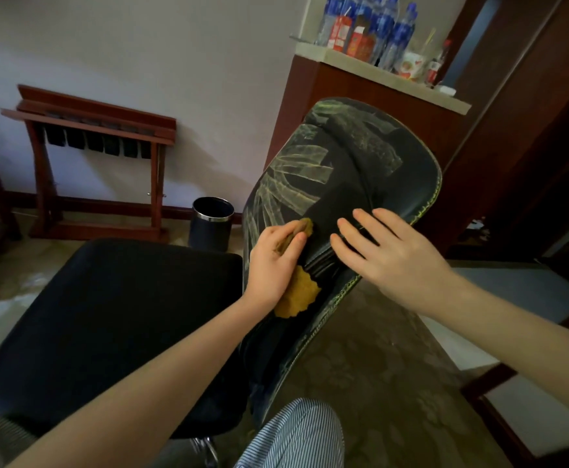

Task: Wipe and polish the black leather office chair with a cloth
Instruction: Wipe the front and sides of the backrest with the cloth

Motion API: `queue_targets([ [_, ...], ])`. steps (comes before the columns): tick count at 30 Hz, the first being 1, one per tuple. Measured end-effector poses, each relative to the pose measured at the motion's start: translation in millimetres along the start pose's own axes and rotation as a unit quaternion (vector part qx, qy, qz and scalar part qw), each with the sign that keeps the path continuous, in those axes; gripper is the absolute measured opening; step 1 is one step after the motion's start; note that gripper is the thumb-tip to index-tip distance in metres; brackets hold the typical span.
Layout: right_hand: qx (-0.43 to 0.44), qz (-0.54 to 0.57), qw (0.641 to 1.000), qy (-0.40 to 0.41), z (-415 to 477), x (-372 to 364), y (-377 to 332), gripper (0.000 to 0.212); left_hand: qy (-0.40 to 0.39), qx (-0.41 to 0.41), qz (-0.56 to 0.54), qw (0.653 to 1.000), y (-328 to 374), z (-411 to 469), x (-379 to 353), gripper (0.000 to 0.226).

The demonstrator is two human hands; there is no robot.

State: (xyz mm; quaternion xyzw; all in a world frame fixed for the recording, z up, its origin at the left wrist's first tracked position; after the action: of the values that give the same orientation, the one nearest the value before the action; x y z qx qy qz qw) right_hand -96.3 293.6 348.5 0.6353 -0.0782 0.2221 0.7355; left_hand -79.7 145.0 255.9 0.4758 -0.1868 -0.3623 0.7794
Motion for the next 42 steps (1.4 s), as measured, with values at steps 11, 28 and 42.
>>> queue_targets([
  [11,0.042,0.004,0.997,0.061,1.4,-0.1,-0.5,0.025,-0.047,-0.172,0.021,0.984,55.5,42.4,-31.9,0.023],
  [28,0.001,-0.018,1.0,0.015,2.5,2.4,-8.2,0.034,-0.026,0.103,0.022,0.994,-50.5,0.4,10.3,0.015],
  [42,0.087,0.015,0.995,-0.049,16.6,-11.0,-17.4,0.043,-0.052,-0.147,0.011,0.988,20.5,58.9,-28.0,0.024],
])
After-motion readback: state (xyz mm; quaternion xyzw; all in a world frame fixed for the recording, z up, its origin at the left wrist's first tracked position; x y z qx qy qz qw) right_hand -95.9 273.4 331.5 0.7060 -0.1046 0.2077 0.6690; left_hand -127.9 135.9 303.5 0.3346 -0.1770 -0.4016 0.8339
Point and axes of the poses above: each hand's wrist, its own z-axis towards the middle knuckle, its own x-axis out of the back of the hand, y = z × x, the point moved 5 cm from there along z, towards the middle knuckle, and after that the axes turned 2 degrees about -z, right-handed, at the moved point
